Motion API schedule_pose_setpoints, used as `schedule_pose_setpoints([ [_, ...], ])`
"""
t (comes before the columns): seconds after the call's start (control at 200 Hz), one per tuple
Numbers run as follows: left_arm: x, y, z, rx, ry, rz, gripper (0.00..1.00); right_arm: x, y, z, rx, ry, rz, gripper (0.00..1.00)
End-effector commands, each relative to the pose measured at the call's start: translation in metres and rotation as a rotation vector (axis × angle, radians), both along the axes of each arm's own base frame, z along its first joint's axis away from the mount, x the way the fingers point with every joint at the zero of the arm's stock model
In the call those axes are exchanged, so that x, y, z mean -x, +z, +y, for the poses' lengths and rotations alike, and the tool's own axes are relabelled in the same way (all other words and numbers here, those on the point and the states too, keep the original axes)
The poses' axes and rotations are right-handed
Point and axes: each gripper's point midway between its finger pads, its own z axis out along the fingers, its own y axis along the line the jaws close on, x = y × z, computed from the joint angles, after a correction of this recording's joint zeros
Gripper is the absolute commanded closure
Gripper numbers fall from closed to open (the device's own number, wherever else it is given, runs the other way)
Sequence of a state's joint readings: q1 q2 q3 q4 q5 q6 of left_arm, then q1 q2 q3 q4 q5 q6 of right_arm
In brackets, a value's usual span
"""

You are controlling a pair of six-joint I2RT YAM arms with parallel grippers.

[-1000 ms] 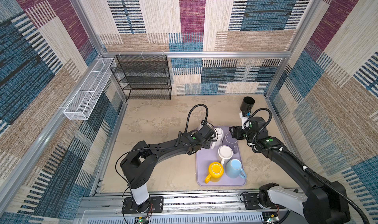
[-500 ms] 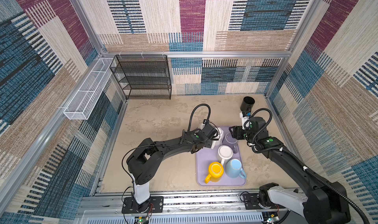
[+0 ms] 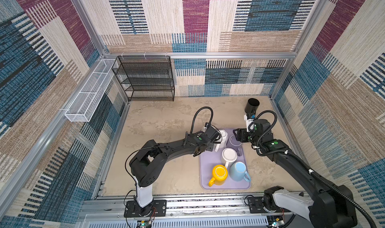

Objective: Turn the mug right side up
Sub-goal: 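Lower the left gripper onto the handle of the upside-down cream mug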

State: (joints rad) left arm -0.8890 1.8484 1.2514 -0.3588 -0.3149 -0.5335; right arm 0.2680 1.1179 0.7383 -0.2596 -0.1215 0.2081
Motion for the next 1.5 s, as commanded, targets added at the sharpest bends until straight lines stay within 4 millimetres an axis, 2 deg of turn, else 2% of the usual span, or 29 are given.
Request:
schedule_pose_setpoints([
  [0.0,-0.002,0.001,0.014,-0.047,0.008,-0.015,0.46,-0.002,0.004,0.001,-0.010,-0.001,-0.018,0.28],
  [0.145,-0.002,0.001,0.017,-0.049,0.010,-0.012,0.47,-0.002,0.003,0.001,-0.007,-0.004,-0.013,0.28],
  [0.406,-0.003,0.009,0.002,0.018,-0.010,0.001,0.48,-0.003,0.002,0.001,-0.003,-0.002,-0.010,0.28],
  [0.711,-0.005,0.002,-0.007,0.028,-0.013,0.021,0.48,-0.003,0.000,0.001,-0.001,-0.004,-0.005,0.28],
  [0.932,-0.012,0.003,-0.007,0.015,0.005,0.001,0.49,-0.004,0.000,0.001,0.000,-0.004,-0.005,0.28],
  [1.037,-0.013,-0.001,-0.007,-0.002,0.008,0.009,0.52,-0.004,-0.001,0.001,0.001,-0.005,-0.004,0.28],
  [1.337,-0.015,-0.007,-0.006,-0.024,0.016,0.012,0.53,-0.004,-0.001,0.001,0.002,-0.004,-0.002,0.28],
  [1.493,-0.015,-0.010,-0.006,-0.034,0.015,0.014,0.57,-0.004,-0.001,0.001,0.004,-0.003,-0.004,0.28],
])
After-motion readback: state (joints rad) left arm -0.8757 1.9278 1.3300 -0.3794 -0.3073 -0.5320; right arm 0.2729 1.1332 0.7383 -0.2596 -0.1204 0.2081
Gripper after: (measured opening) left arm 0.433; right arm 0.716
